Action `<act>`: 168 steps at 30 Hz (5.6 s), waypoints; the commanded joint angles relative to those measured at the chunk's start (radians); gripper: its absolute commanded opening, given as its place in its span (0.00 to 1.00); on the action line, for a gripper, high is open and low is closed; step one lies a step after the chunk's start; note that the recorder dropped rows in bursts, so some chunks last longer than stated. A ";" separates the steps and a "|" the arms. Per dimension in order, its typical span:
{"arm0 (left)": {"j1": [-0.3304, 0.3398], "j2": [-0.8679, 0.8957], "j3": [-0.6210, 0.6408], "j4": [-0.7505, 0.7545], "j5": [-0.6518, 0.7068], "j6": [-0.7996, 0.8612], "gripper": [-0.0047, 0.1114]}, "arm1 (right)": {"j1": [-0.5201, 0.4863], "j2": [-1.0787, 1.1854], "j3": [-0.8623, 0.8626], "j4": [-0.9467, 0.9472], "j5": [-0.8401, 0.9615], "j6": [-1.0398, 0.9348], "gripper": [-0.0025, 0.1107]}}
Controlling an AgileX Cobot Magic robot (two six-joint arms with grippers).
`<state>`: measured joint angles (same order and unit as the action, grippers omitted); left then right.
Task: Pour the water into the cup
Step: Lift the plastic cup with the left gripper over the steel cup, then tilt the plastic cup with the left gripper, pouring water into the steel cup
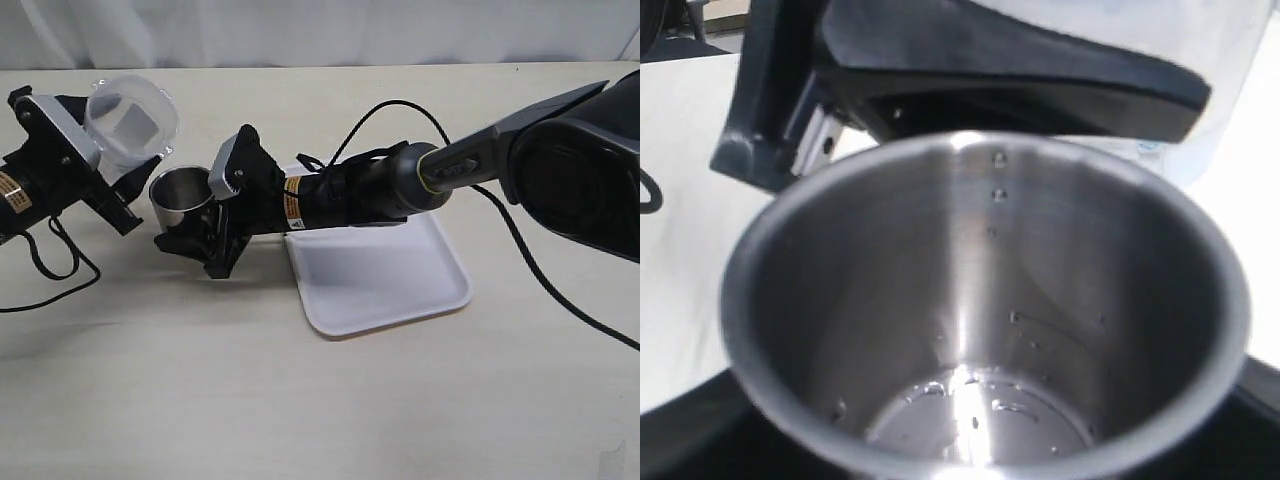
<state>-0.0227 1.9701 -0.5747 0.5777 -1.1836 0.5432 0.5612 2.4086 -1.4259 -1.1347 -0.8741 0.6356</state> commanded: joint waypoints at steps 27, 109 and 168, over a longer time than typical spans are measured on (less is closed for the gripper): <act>-0.001 -0.005 -0.038 0.013 -0.037 0.351 0.04 | -0.001 -0.013 -0.004 -0.032 -0.044 0.018 0.06; -0.001 -0.005 -0.067 0.007 -0.037 0.882 0.04 | -0.001 -0.013 -0.004 0.021 -0.011 -0.021 0.06; -0.004 -0.005 -0.090 0.082 -0.037 1.026 0.04 | -0.001 -0.013 -0.004 0.047 -0.011 -0.044 0.06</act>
<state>-0.0227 1.9713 -0.6597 0.6559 -1.1996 1.5737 0.5612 2.4086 -1.4259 -1.1092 -0.8547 0.6014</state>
